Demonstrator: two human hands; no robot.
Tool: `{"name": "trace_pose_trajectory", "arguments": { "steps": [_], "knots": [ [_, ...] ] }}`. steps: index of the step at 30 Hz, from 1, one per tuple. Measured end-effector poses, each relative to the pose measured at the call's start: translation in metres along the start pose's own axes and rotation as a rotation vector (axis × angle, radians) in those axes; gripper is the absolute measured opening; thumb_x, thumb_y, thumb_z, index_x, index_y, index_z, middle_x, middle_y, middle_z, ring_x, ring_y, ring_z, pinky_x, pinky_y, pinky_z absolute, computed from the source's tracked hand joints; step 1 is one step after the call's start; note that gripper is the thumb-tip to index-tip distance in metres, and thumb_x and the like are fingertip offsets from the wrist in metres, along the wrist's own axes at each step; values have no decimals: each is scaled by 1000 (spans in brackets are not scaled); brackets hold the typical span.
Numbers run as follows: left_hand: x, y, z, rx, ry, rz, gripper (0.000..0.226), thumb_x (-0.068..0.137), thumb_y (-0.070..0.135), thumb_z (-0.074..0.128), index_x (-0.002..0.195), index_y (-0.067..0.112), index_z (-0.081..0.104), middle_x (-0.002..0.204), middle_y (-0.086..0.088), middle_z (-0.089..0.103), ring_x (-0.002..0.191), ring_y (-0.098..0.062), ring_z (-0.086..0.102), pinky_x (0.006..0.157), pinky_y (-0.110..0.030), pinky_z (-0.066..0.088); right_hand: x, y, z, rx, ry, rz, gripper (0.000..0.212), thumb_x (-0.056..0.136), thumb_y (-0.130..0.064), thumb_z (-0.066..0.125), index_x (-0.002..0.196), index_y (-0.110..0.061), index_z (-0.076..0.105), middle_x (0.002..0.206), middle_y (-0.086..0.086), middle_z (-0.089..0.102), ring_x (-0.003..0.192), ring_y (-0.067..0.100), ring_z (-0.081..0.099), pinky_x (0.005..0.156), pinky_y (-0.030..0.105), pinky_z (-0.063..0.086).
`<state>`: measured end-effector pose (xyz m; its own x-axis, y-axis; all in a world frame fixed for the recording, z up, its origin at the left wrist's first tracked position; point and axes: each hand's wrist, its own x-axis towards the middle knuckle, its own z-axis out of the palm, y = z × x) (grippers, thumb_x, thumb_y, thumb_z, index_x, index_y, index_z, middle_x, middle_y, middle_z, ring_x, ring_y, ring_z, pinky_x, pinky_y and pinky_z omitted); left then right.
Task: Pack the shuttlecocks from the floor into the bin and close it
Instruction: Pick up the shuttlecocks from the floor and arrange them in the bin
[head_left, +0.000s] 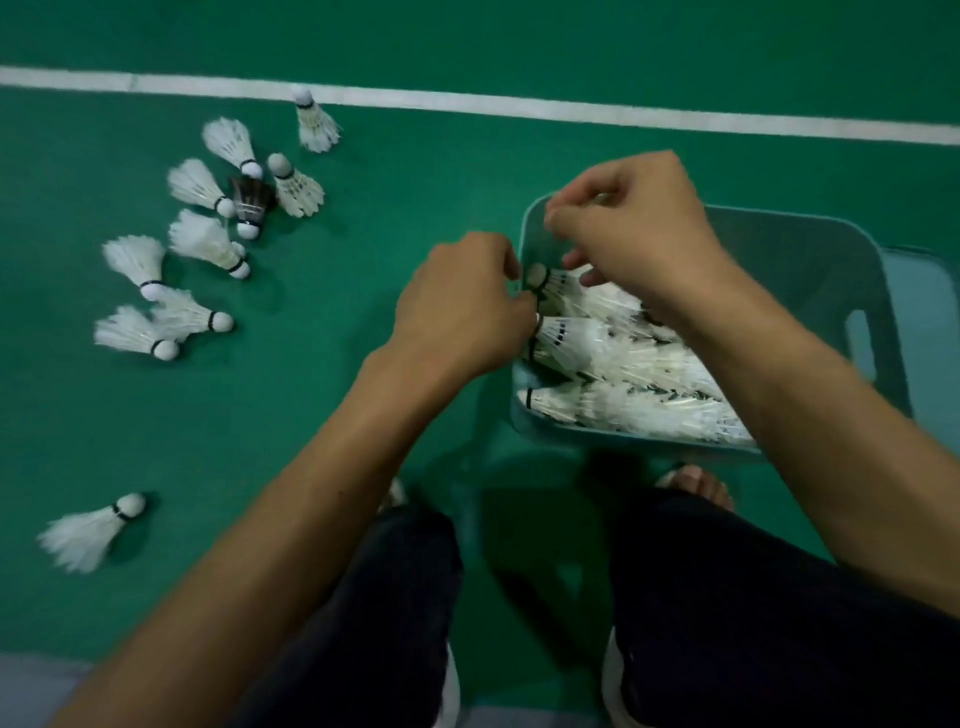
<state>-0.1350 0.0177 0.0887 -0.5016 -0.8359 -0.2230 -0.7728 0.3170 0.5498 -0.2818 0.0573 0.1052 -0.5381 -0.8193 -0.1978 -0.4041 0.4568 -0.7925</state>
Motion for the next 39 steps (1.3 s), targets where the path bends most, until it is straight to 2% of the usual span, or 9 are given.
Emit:
{"name": "trace_pose_trajectory", "arguments": {
  "steps": [8,14,16,19,24,27,33,36,39],
  "knots": [
    [-28,-138,-6,-141,79,-375,29,70,43,58,92,27,68,77,-1,71,84,-29,70,79,-41,58,6,-63,132,-247,-376,-181,34,81,-22,60,113,-14,69,98,12,74,88,32,72,81,49,60],
    [-72,-263,-14,-59,145,-754,46,72,33,66,116,19,64,111,-10,71,108,-34,64,90,-41,53,12,-96,244,-871,-882,-227,44,86,-11,44,127,-5,60,111,21,69,88,34,72,83,44,62],
    [-90,-296,-21,163,228,-834,54,71,20,74,123,15,59,123,-14,60,115,-38,54,92,-44,46,19,-99,281,-855,-822,-354,39,88,-16,53,126,-10,60,124,17,65,108,35,65,93,42,55],
    [-109,-344,-29,312,212,-1008,65,69,20,79,128,13,53,133,-16,48,123,-39,45,100,-50,39,26,-109,332,-716,-649,-624,35,87,-15,59,121,-10,56,124,14,58,111,37,58,84,39,49],
    [-114,-379,-38,143,222,-1160,26,87,19,69,112,15,66,116,-20,65,109,-40,62,92,-44,47,39,-115,394,-835,-667,-923,77,81,0,60,151,-7,29,165,11,19,135,37,37,100,51,46],
    [-91,-372,-58,-86,386,-1062,23,79,32,78,102,29,79,103,-7,77,103,-31,69,91,-38,52,47,-106,406,-946,-627,-1013,60,80,-3,63,137,-10,46,155,12,37,131,35,40,99,49,42],
    [1,-364,-65,-1012,614,-871,35,63,11,92,95,18,82,86,3,78,79,-8,72,82,-22,58,58,-108,380,-861,-326,-835,17,87,-15,64,104,-12,69,112,11,65,117,34,49,93,45,41],
    [37,-381,-49,-917,701,-945,38,44,42,90,80,33,82,83,9,79,92,-17,74,93,-34,58,68,-119,347,-775,-282,-699,16,86,-13,66,100,-10,73,103,15,69,108,37,58,89,43,49],
    [58,-388,-42,-717,732,-988,50,43,56,79,84,27,82,82,5,78,86,-19,75,85,-37,61,77,-132,311,-636,-211,-584,19,83,-13,67,101,-13,74,99,14,71,97,35,66,83,39,55]
  ]
}}
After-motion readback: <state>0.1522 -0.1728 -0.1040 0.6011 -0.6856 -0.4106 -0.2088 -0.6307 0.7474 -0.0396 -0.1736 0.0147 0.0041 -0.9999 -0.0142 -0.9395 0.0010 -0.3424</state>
